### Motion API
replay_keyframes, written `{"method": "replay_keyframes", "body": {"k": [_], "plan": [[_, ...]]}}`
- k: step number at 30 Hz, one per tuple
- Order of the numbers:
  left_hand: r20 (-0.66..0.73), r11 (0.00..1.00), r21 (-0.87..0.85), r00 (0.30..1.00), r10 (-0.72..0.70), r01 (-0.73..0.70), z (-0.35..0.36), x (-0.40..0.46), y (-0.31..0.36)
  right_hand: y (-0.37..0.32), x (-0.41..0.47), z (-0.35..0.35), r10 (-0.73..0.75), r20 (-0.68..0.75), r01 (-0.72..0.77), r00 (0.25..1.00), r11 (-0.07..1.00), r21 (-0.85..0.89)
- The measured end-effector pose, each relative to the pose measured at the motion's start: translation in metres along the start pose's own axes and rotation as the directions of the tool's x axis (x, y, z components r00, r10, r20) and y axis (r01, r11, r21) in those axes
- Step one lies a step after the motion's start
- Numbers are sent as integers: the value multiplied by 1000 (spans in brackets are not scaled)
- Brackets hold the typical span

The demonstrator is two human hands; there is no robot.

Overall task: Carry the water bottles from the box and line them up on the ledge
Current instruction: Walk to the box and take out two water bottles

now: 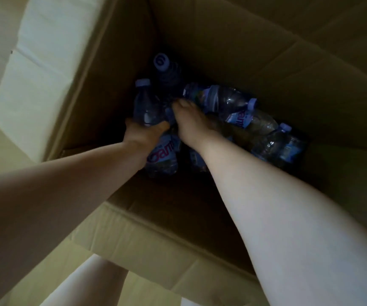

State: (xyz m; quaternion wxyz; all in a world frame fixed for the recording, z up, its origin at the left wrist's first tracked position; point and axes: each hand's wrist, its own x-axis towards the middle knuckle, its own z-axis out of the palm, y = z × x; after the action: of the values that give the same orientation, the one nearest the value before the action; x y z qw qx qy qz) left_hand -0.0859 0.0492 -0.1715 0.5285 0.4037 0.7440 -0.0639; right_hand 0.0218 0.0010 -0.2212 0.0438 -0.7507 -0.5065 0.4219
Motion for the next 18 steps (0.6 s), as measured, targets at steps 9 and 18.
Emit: {"method": "replay_keyframes", "body": {"k": [9,18], "plan": [[110,993,-81,991,-79,88,6,28,-10,4,27,21,74,26,-56,997,899,-435],[129,988,-108,986,-100,115,4,18,-6,20,10,29,29,268,37,963,970,-239]]}}
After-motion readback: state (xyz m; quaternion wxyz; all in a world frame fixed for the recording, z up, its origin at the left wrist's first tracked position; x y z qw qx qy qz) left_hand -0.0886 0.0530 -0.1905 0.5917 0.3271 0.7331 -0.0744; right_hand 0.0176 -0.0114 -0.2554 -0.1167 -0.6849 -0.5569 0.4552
